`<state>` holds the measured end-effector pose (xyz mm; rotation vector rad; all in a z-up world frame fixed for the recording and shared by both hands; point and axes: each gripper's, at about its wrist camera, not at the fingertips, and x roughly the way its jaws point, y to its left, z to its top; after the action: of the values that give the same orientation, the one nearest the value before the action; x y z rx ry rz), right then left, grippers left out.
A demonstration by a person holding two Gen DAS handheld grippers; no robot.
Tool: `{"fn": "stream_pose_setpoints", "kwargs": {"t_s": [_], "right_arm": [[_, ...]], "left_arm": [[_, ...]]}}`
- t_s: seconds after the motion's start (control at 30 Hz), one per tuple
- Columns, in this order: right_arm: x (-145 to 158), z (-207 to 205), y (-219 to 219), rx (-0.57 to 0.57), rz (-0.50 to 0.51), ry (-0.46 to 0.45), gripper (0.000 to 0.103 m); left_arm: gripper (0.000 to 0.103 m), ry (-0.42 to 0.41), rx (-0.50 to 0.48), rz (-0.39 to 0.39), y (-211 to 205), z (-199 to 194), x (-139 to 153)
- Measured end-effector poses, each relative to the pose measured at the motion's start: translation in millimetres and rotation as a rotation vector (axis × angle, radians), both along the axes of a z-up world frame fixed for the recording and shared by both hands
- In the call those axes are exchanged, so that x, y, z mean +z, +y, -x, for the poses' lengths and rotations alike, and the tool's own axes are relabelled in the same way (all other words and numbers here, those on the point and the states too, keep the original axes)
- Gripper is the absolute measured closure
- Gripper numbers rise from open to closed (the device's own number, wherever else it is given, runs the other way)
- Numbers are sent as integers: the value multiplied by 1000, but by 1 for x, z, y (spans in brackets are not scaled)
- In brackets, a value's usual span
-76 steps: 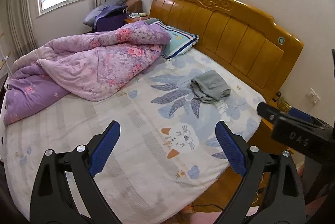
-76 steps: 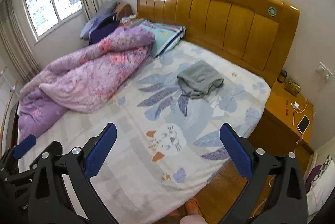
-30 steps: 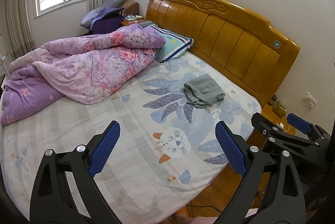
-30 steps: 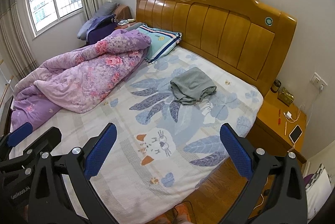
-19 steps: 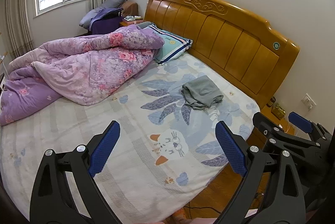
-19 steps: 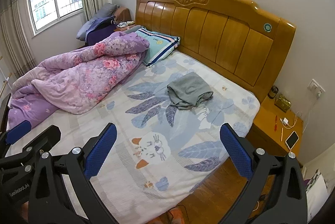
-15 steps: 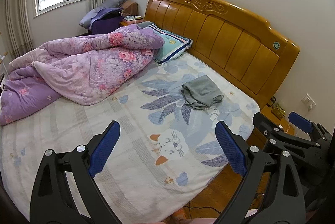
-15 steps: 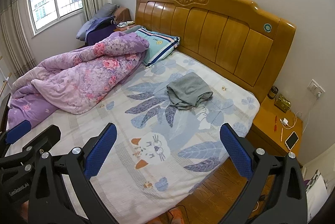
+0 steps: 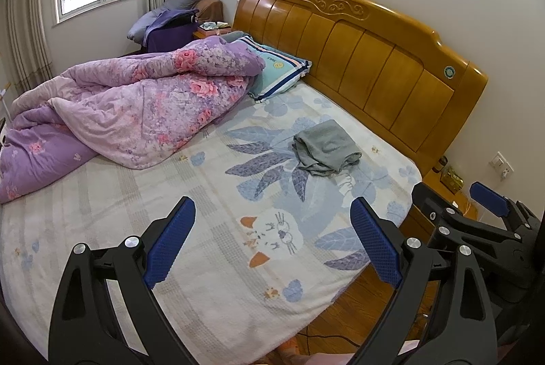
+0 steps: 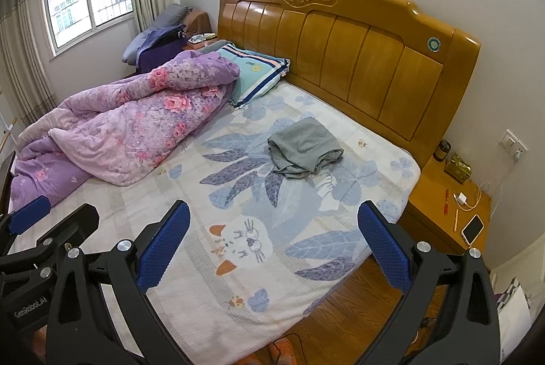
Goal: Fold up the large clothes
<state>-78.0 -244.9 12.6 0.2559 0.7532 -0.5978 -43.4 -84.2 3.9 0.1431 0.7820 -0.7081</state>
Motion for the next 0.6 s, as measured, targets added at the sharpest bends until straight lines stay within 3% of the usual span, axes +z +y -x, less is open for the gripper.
{"fn": "stream_pose_setpoints", "kwargs": {"t_s": [0.3,0.43,0.6], "right_arm": [[-4,0,-2,-7,-14,0,8],[-5,0,-6,-16,-18,6,8],[-9,0,-10,-18,-47,10,8]], "left_arm": [[10,6,-12,-4,-7,-1,-2],[10,5,6,-56,-11,-3,-5],[10,6,1,-63,-12,-4,-6]]}}
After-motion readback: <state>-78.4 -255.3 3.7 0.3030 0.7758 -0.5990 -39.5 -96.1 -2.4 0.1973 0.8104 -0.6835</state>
